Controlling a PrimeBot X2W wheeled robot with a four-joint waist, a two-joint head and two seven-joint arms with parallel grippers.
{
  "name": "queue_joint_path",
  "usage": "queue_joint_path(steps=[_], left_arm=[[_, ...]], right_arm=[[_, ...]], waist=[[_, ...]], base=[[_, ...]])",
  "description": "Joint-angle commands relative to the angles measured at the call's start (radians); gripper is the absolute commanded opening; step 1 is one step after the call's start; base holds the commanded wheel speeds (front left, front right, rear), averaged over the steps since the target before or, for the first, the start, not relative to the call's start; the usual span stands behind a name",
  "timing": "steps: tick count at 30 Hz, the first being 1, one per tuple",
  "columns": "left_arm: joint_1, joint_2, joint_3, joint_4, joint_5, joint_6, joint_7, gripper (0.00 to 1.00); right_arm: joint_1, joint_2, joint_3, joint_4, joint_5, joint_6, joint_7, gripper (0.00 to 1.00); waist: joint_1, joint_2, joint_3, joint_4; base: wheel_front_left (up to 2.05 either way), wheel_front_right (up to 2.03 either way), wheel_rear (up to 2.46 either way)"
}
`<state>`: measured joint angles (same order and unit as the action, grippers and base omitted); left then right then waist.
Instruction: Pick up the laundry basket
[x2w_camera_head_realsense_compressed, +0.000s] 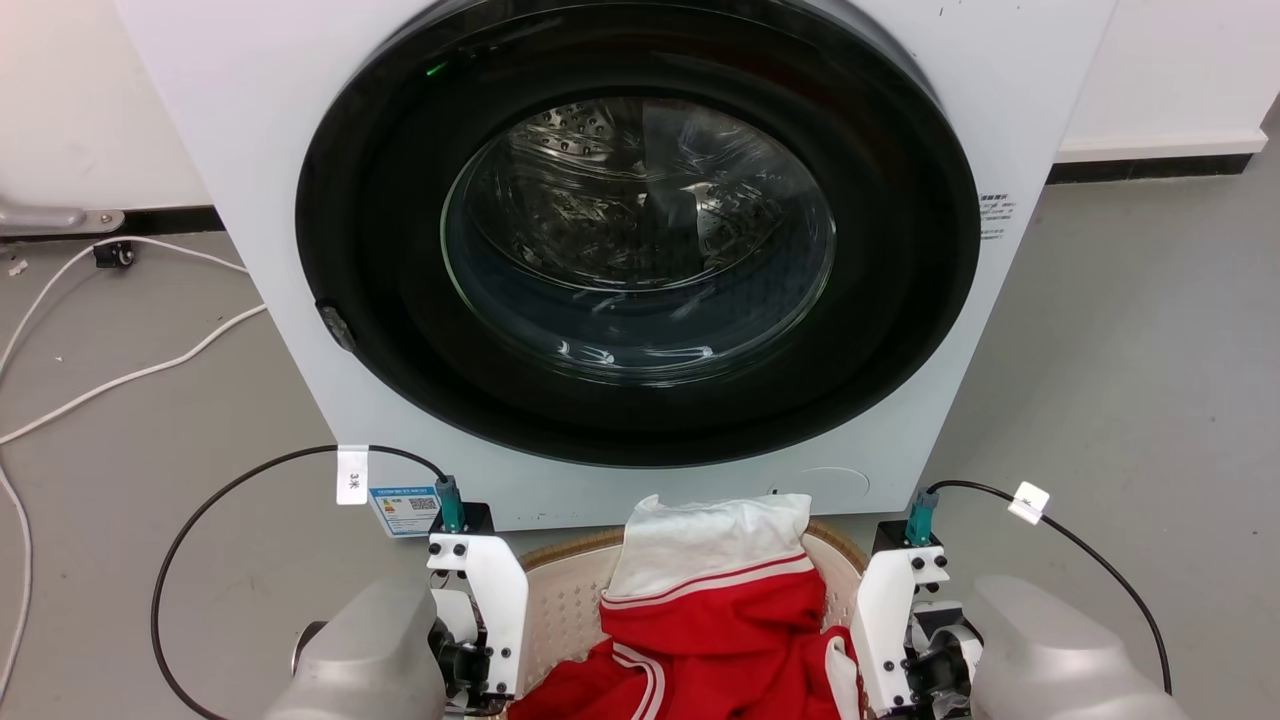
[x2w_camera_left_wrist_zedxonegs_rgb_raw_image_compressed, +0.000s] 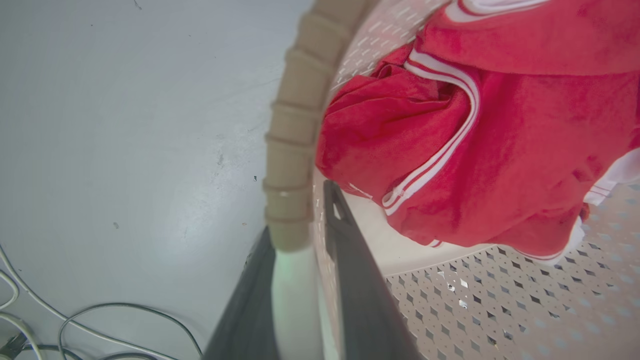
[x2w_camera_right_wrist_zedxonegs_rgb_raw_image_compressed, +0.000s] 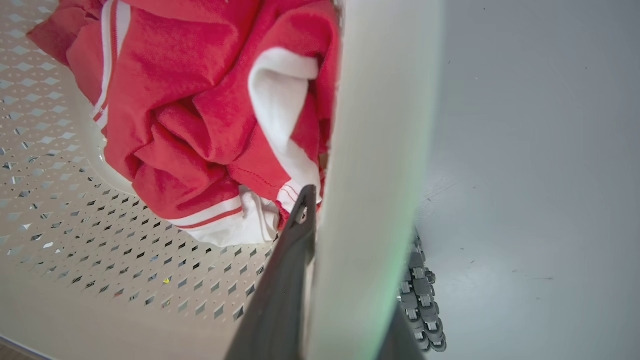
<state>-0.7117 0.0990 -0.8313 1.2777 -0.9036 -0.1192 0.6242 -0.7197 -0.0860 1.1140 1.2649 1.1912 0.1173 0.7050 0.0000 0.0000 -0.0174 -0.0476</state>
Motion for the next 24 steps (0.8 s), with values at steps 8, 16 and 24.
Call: queue_joint_path(steps=[8, 16, 24], left_arm=[[-0.006, -0.067, -0.015, -0.031, -0.028, -0.021, -0.004, 0.0], [-0.008, -0.068, -0.024, -0.031, -0.043, -0.021, -0.008, 0.0], [-0.013, -0.069, -0.034, -0.032, -0.056, -0.021, -0.011, 0.0]], right_arm=[[-0.012, 0.066, 0.006, -0.034, 0.028, 0.025, -0.009, 0.0], [-0.016, 0.066, 0.013, -0.028, 0.033, 0.025, -0.008, 0.0], [-0.016, 0.066, 0.021, -0.026, 0.04, 0.025, -0.013, 0.0]], waist=[[0.0, 0.0, 0.001, 0.002], [0.0, 0.0, 0.001, 0.004], [0.0, 0.0, 0.0, 0.005]], base=[[0.0, 0.0, 0.0], [0.0, 0.0, 0.0], [0.0, 0.0, 0.0]])
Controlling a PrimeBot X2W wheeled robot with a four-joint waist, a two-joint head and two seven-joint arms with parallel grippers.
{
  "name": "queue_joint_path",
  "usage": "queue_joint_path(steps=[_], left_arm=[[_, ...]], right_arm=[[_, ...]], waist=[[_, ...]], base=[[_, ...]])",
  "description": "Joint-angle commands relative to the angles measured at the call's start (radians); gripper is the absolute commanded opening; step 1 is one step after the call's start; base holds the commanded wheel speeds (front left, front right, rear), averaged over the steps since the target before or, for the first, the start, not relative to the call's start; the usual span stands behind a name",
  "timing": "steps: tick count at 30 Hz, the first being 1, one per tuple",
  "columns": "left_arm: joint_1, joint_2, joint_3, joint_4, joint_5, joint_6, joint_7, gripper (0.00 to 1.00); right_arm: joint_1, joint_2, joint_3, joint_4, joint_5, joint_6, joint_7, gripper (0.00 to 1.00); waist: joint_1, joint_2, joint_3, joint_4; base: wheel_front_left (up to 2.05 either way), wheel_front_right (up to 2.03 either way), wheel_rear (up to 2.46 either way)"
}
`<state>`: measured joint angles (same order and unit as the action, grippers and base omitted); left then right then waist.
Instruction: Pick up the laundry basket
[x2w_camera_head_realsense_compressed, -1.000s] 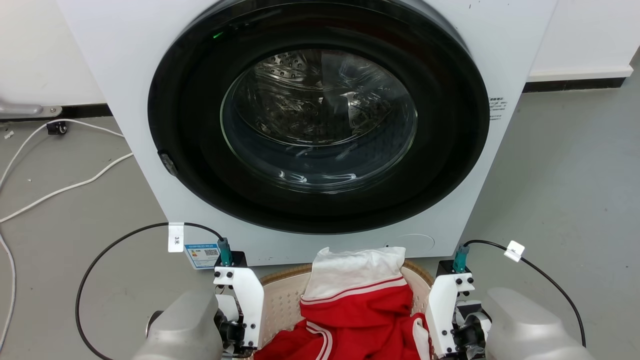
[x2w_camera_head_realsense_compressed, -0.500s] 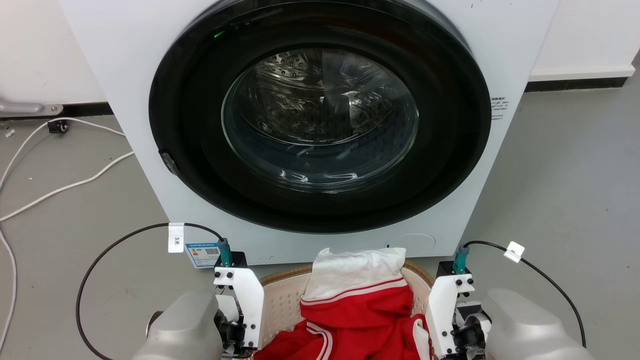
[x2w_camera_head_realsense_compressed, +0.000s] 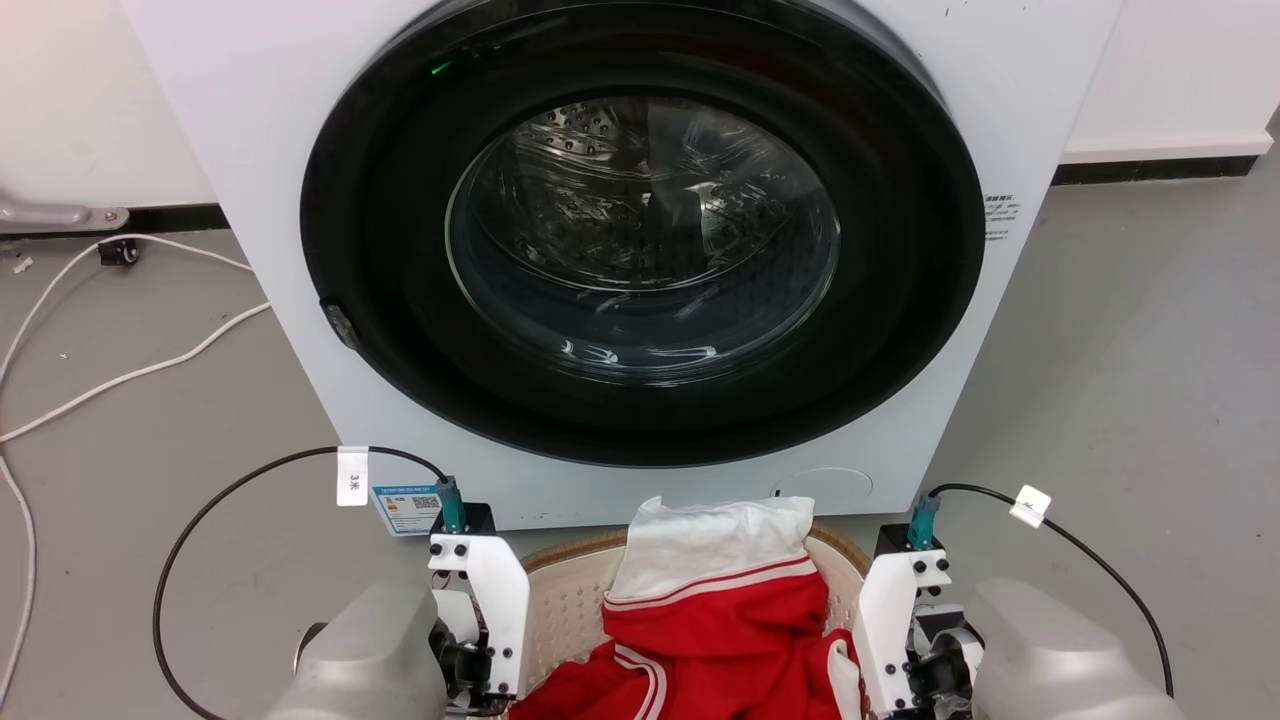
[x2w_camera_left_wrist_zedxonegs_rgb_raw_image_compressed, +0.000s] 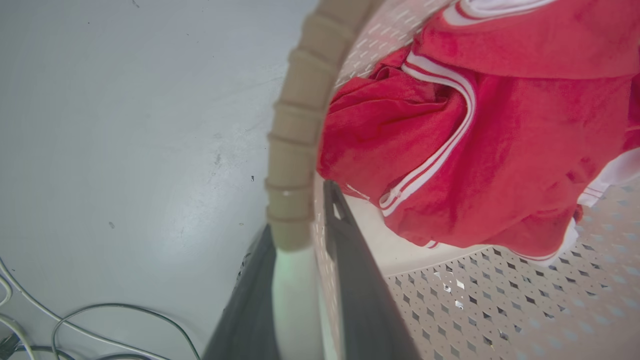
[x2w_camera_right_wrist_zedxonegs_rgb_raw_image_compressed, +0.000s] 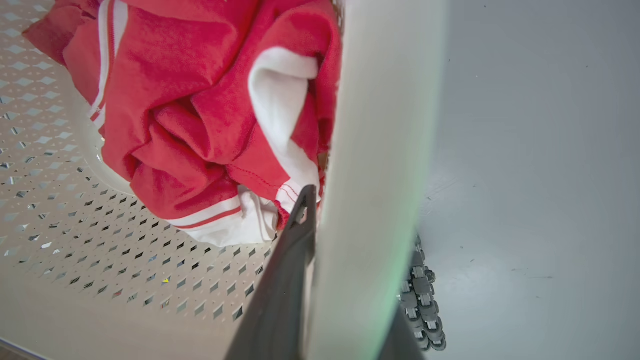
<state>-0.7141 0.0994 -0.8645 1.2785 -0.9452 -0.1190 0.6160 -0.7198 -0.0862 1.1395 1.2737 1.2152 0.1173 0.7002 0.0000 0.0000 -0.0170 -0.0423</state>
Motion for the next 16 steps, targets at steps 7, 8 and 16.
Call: queue_joint_path(steps=[7, 8, 16], left_arm=[[-0.014, -0.069, -0.007, -0.032, -0.028, -0.021, -0.007, 0.0], [-0.015, -0.069, -0.009, -0.031, -0.029, -0.021, -0.009, 0.0], [-0.018, -0.069, -0.02, -0.031, -0.041, -0.021, -0.014, 0.0]], right_arm=[[-0.018, 0.066, 0.003, -0.032, 0.023, 0.025, -0.008, 0.0], [-0.018, 0.066, 0.004, -0.032, 0.022, 0.025, -0.008, 0.0], [-0.022, 0.066, 0.012, -0.028, 0.031, 0.025, -0.008, 0.0]], waist=[[0.0, 0.0, 0.001, 0.0], [0.0, 0.0, 0.001, 0.0], [0.0, 0.0, 0.003, 0.0]], base=[[0.0, 0.0, 0.0], [0.0, 0.0, 0.0], [0.0, 0.0, 0.0]])
